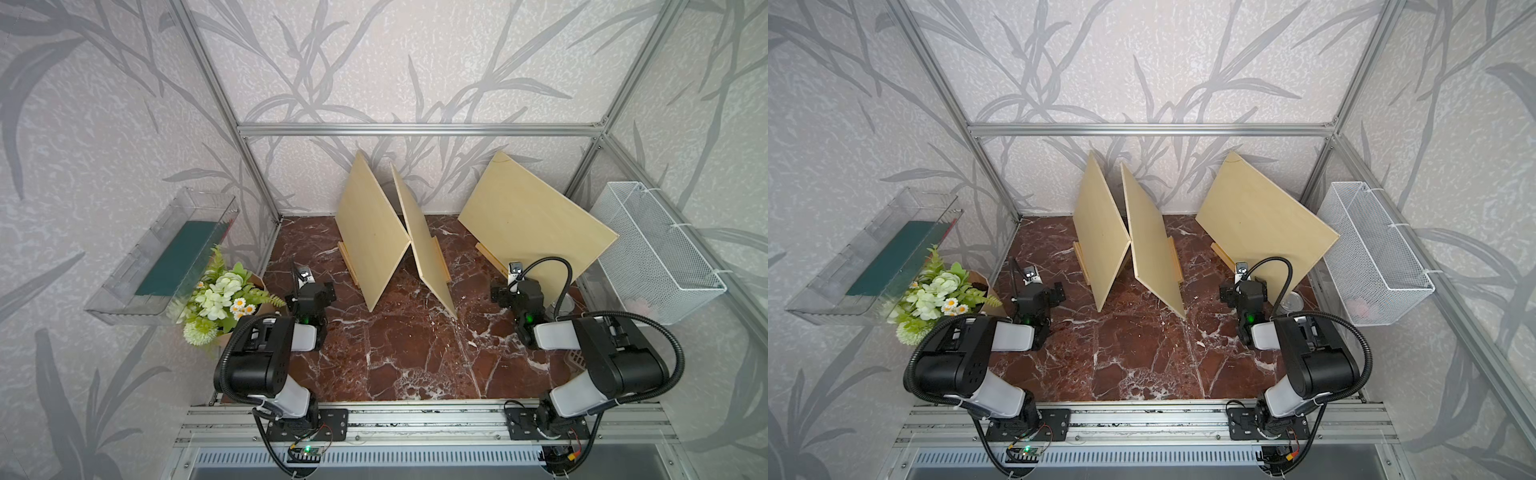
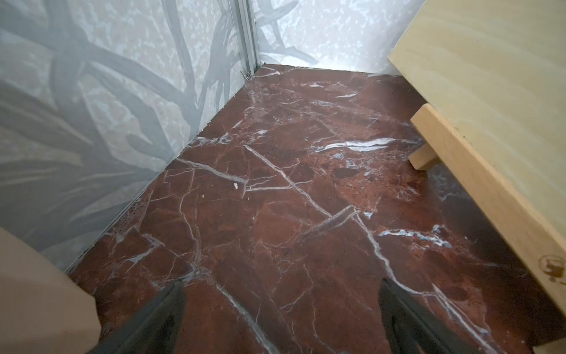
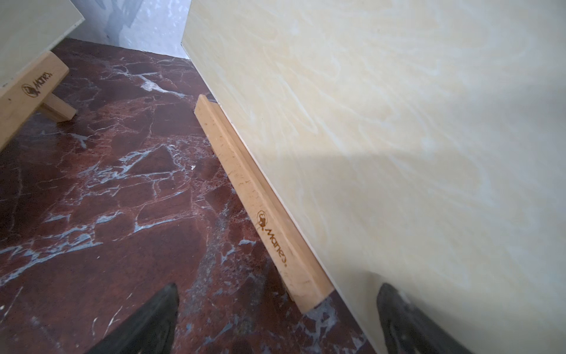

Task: Assemble the easel
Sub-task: Reset both arms

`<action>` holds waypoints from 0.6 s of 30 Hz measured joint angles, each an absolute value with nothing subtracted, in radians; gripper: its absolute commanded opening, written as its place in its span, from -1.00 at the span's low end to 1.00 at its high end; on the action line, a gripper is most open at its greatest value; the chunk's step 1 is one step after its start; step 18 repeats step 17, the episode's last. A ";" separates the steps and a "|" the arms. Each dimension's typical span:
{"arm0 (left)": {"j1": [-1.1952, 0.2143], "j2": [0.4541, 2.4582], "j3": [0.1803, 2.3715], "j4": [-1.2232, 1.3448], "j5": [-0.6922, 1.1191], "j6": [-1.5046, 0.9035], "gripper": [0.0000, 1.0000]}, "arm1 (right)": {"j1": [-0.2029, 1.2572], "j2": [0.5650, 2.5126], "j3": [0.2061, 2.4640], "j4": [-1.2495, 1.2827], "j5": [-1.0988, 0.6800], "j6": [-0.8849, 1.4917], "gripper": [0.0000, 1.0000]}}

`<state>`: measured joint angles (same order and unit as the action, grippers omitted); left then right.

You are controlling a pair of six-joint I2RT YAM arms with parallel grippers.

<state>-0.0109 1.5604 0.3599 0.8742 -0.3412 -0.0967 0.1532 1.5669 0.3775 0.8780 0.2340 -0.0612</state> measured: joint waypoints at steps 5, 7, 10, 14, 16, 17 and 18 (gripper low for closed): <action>-0.011 1.563 0.360 0.914 -0.341 -0.096 0.99 | 0.153 1.567 0.377 0.878 0.234 -0.060 0.98; -0.011 1.563 0.360 0.916 -0.341 -0.096 0.99 | 0.153 1.567 0.377 0.878 0.234 -0.060 0.98; -0.011 1.565 0.360 0.933 -0.340 -0.094 0.99 | 0.149 1.567 0.378 0.878 0.224 -0.059 0.98; -0.011 1.566 0.360 0.943 -0.340 -0.093 0.99 | 0.113 1.565 0.379 0.871 0.160 -0.053 0.98; -0.011 1.566 0.360 0.947 -0.340 -0.091 0.98 | 0.105 1.563 0.379 0.868 0.137 -0.052 0.98; -0.011 1.566 0.360 0.950 -0.340 -0.089 0.99 | 0.104 1.562 0.379 0.868 0.132 -0.051 0.98; -0.011 1.566 0.360 0.950 -0.340 -0.089 0.99 | 0.104 1.562 0.379 0.868 0.132 -0.051 0.98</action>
